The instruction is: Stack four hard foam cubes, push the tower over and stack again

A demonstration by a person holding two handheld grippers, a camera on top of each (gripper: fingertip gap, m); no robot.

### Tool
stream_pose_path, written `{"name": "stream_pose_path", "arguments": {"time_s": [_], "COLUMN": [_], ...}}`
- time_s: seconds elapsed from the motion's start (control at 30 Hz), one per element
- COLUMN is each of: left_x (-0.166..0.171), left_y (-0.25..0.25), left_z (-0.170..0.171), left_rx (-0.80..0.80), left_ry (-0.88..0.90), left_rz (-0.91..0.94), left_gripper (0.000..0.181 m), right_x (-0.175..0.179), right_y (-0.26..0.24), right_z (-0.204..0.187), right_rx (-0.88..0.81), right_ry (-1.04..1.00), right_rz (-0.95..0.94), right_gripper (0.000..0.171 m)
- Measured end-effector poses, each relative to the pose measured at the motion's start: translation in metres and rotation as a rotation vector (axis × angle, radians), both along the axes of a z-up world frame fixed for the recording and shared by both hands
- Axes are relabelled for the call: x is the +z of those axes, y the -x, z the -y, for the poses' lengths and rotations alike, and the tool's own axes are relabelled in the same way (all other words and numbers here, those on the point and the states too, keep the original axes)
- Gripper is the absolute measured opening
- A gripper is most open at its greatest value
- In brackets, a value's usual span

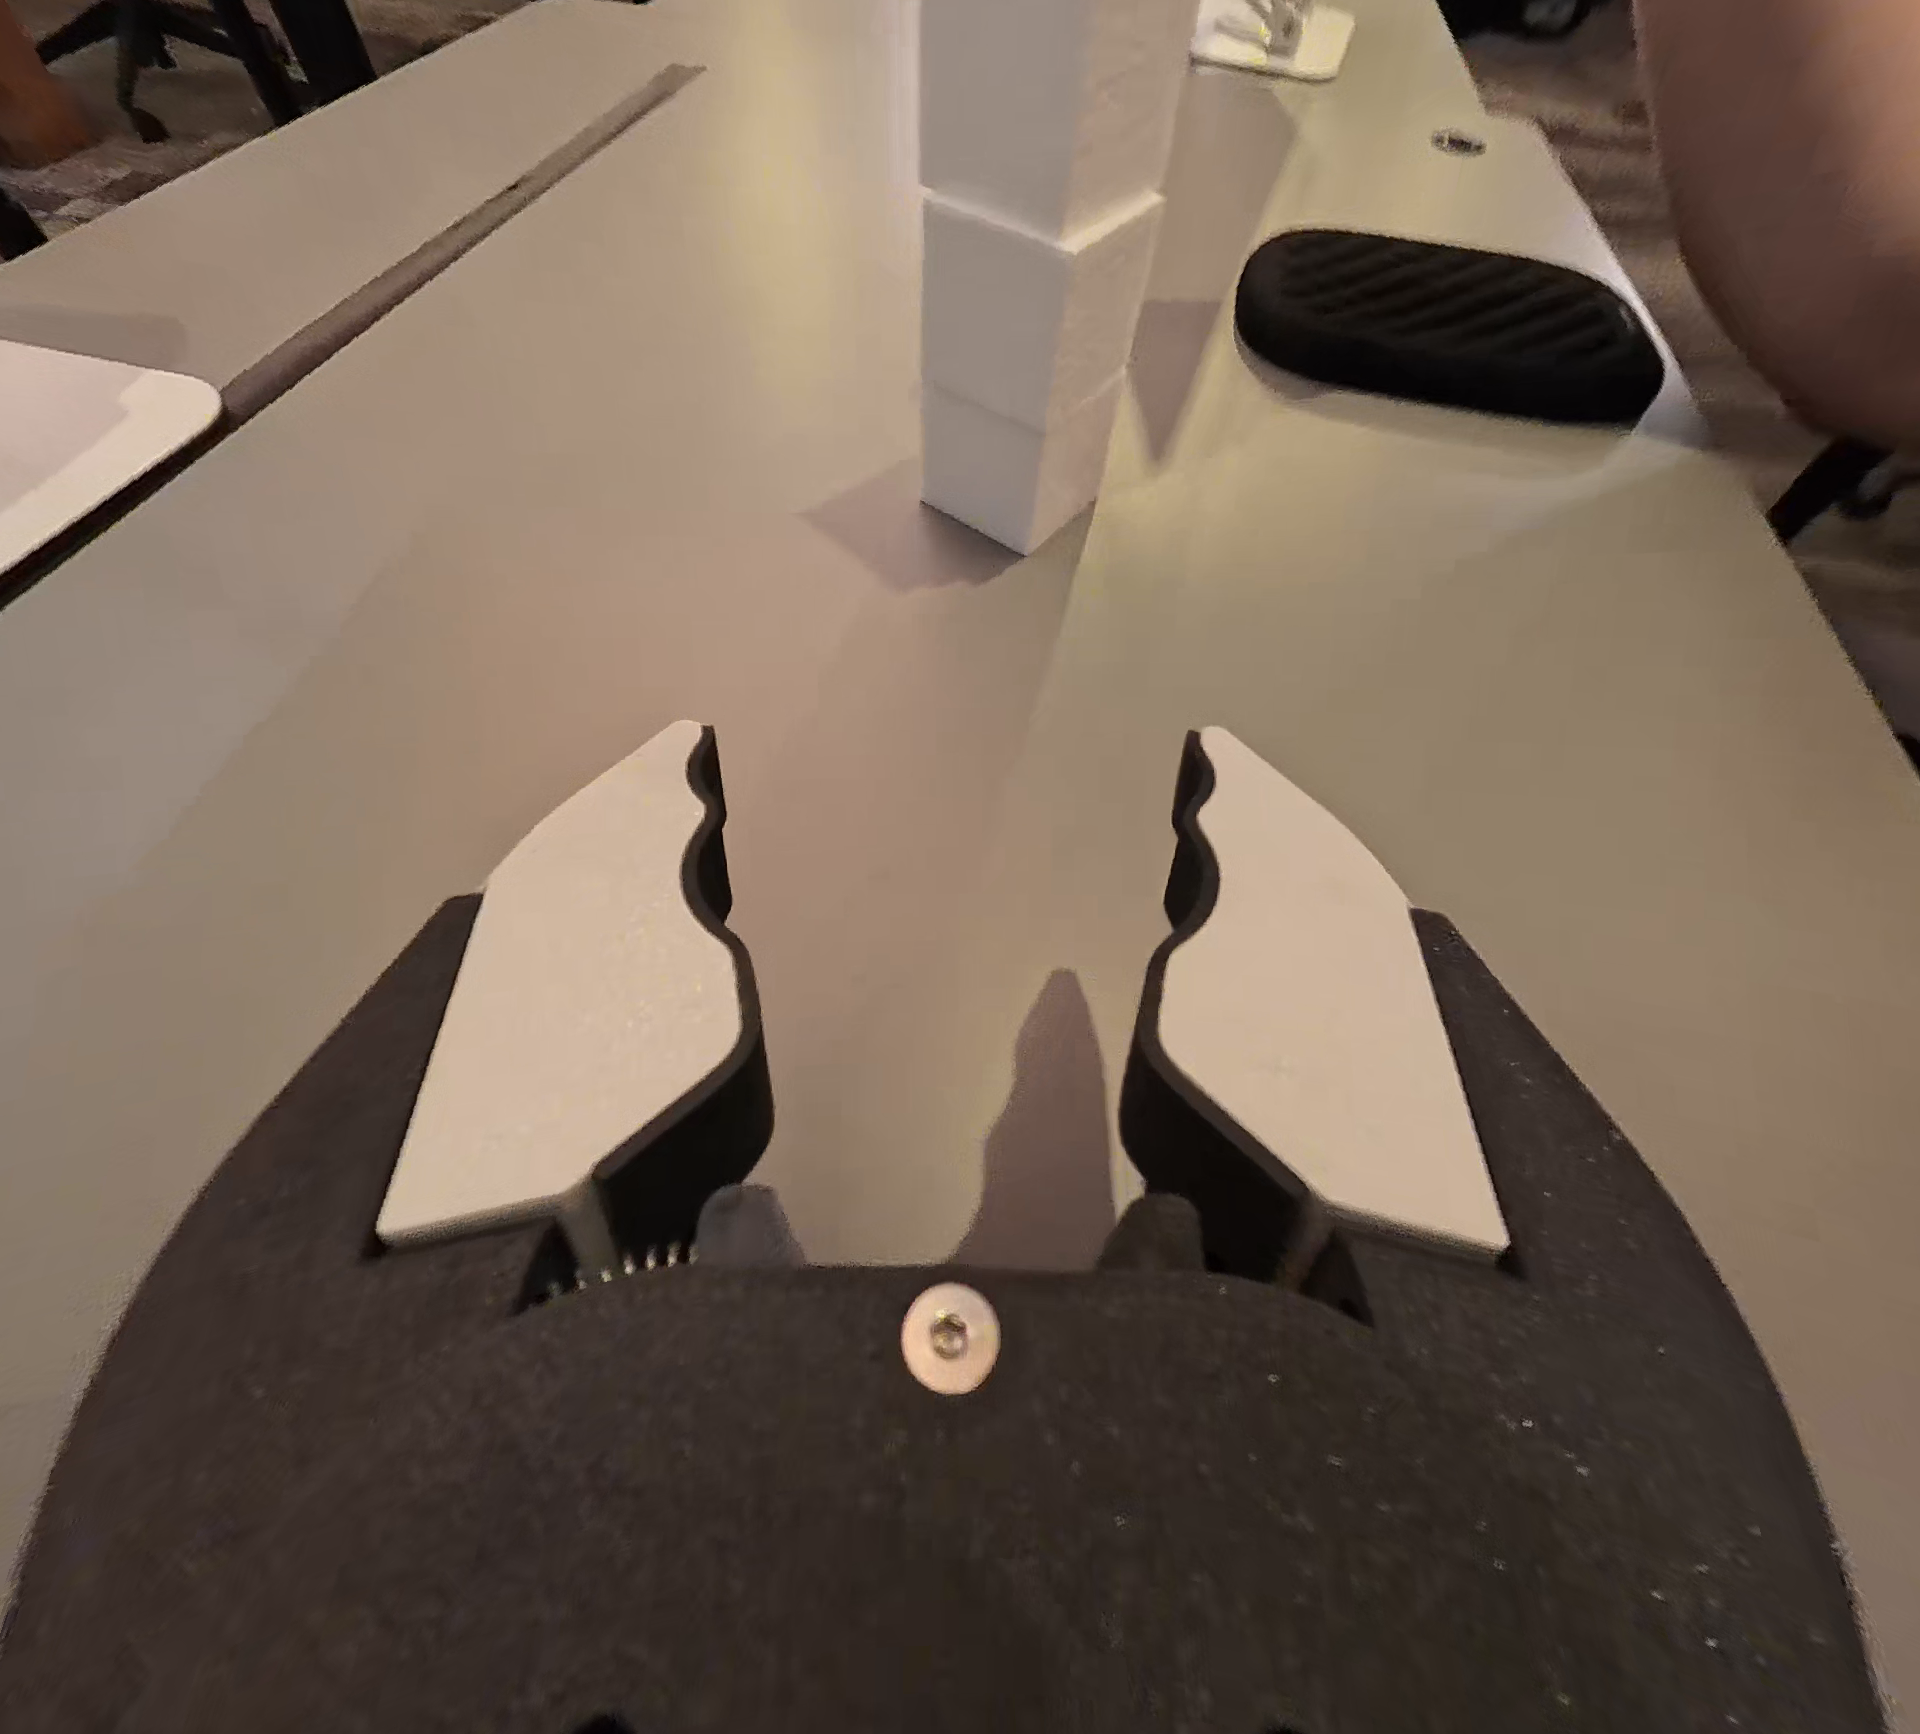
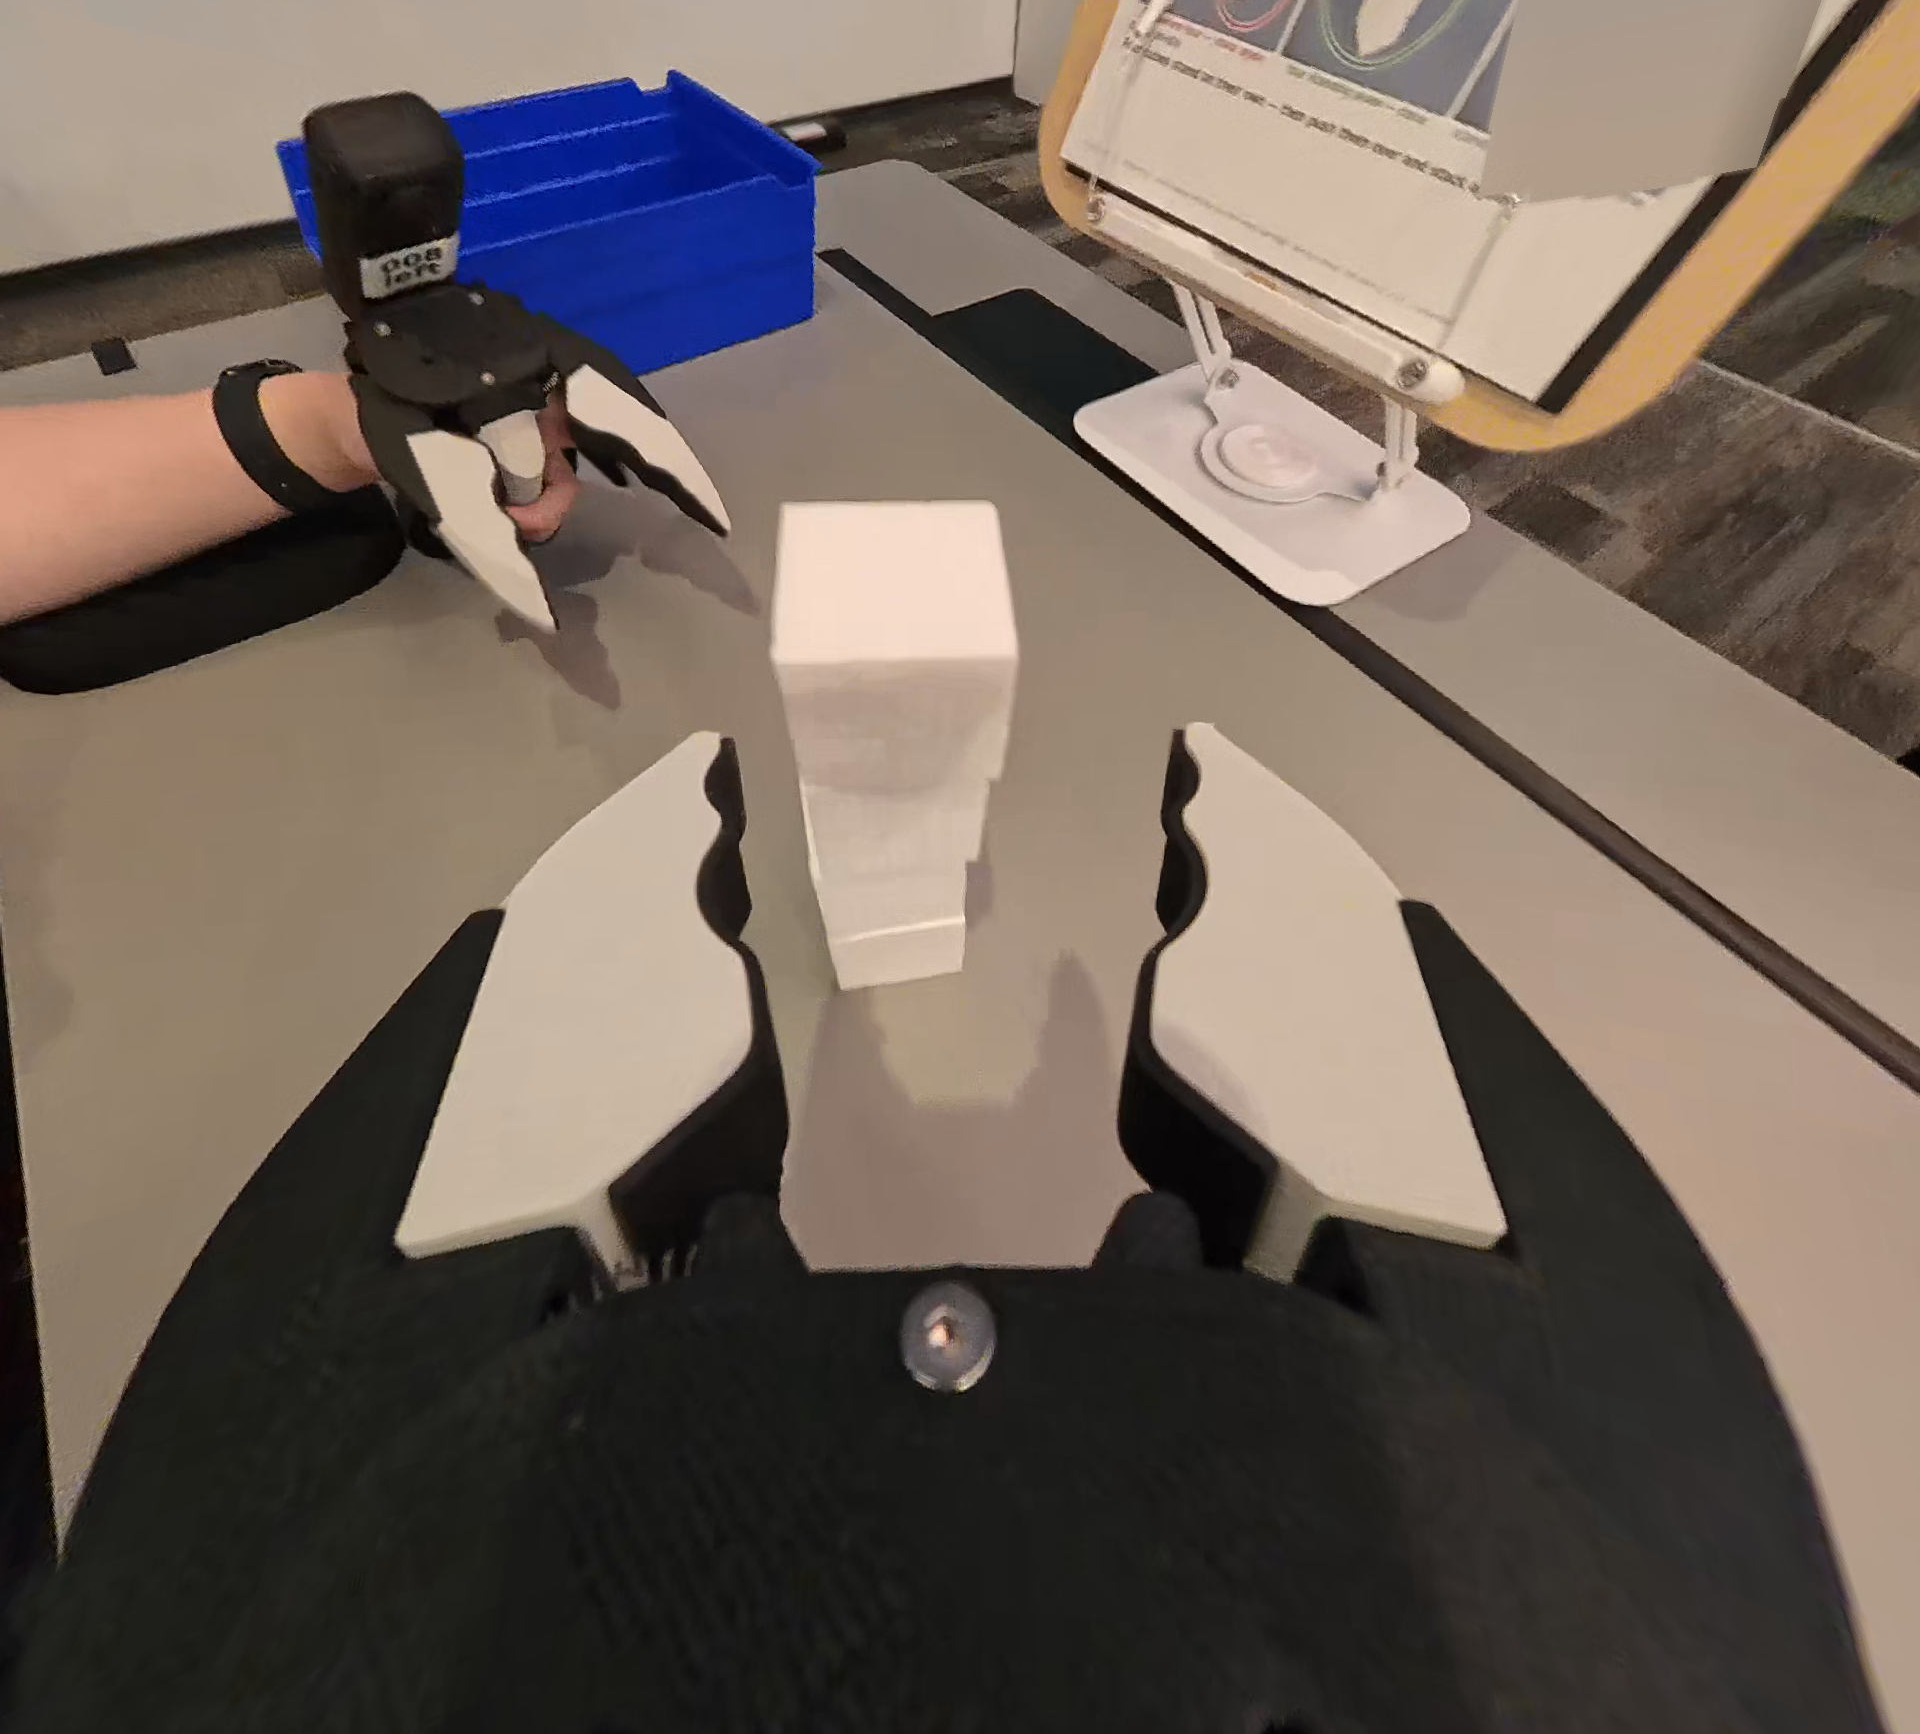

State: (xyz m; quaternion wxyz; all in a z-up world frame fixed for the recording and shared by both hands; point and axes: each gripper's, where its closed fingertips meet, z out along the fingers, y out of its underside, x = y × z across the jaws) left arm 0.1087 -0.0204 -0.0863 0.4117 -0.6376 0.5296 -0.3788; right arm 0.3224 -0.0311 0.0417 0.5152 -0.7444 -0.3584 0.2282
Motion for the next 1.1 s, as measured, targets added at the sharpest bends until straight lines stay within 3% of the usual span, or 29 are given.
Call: {"name": "stream_pose_path", "arguments": {"time_s": [0.13, 0.27, 0.33, 0.5, 0.67, 0.87, 1.1], "left_x": [0.002, 0.007, 0.008, 0.009, 0.018, 0.014, 0.027], "left_y": [0.003, 0.004, 0.005, 0.010, 0.014, 0.017, 0.019], "left_z": [-0.008, -0.010, -0.011, -0.019, -0.029, -0.034, -0.037], "left_rx": [0.029, 0.051, 0.064, 0.126, 0.187, 0.214, 0.248], "left_ry": [-0.003, -0.027, -0.048, -0.097, -0.135, -0.126, -0.162], "left_rz": [0.040, 0.071, 0.078, 0.089, 0.120, 0.112, 0.163], "left_gripper": [0.084, 0.079, 0.076, 0.075, 0.075, 0.073, 0.067], "right_x": [-0.026, -0.064, -0.081, -0.117, -0.170, -0.182, -0.187], "right_y": [-0.024, -0.034, -0.032, -0.030, -0.032, -0.044, -0.048], "right_z": [-0.005, -0.016, -0.024, -0.042, -0.019, -0.012, -0.009], "right_rx": [0.029, 0.010, 0.004, -0.135, -0.296, -0.459, -0.532], "right_ry": [0.118, 0.272, 0.353, 0.649, 0.805, 0.844, 0.852], "right_rz": [0.070, 0.103, 0.062, -0.022, 0.169, 0.136, 0.147], "right_gripper": [0.059, 0.013, 0.001, 0.000, 0.000, 0.000, 0.000]}}
